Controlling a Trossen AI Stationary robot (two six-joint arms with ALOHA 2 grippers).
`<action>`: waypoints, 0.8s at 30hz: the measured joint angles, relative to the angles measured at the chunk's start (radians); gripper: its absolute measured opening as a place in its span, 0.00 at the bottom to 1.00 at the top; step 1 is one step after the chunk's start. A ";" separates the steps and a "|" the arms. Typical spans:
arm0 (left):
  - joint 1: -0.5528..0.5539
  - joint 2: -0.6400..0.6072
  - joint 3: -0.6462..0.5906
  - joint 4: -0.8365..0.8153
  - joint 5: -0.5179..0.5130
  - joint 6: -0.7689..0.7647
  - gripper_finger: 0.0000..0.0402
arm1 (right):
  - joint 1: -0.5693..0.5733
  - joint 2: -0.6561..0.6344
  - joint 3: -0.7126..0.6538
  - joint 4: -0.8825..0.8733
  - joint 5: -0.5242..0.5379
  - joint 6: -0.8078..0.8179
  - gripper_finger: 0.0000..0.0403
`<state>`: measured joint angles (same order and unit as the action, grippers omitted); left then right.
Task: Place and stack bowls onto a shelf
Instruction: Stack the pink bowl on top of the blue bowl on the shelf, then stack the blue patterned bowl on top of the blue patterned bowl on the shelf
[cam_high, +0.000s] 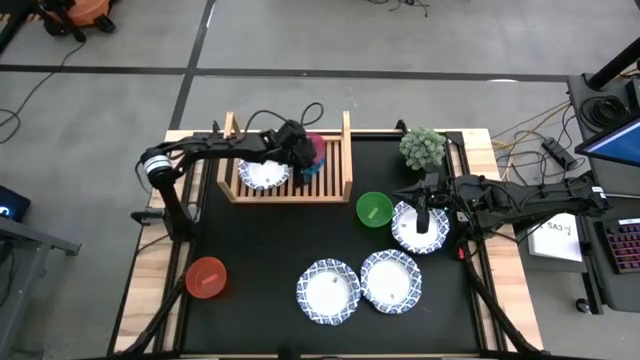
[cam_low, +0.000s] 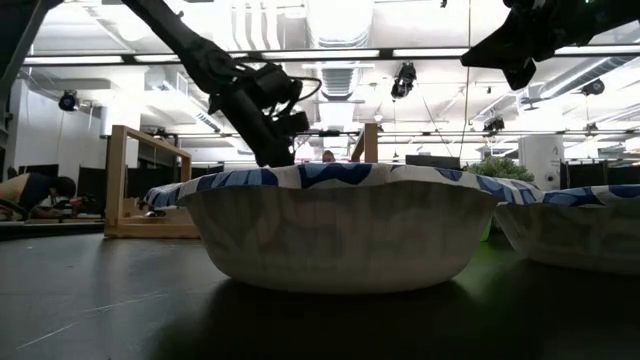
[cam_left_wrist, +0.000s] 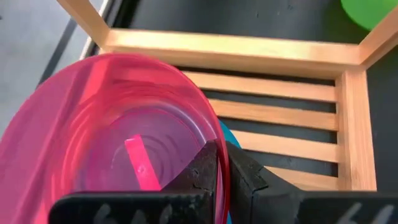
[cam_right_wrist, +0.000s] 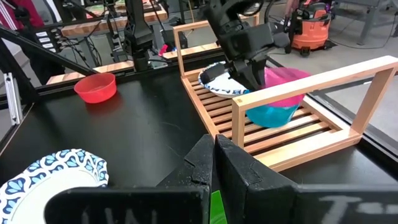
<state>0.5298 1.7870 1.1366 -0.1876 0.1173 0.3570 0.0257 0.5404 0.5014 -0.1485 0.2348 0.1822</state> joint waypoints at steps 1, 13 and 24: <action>0.000 0.002 0.000 -0.005 0.000 -0.002 0.00 | 0.000 0.000 0.000 0.000 0.000 0.000 0.02; -0.001 0.001 0.000 -0.011 -0.001 -0.009 0.11 | 0.000 0.000 0.000 -0.002 0.000 0.000 0.02; -0.001 -0.005 0.000 -0.079 -0.001 -0.057 0.26 | 0.000 0.000 0.000 -0.003 -0.002 0.000 0.02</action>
<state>0.5285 1.7824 1.1370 -0.2671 0.1159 0.3004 0.0258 0.5404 0.5014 -0.1513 0.2333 0.1822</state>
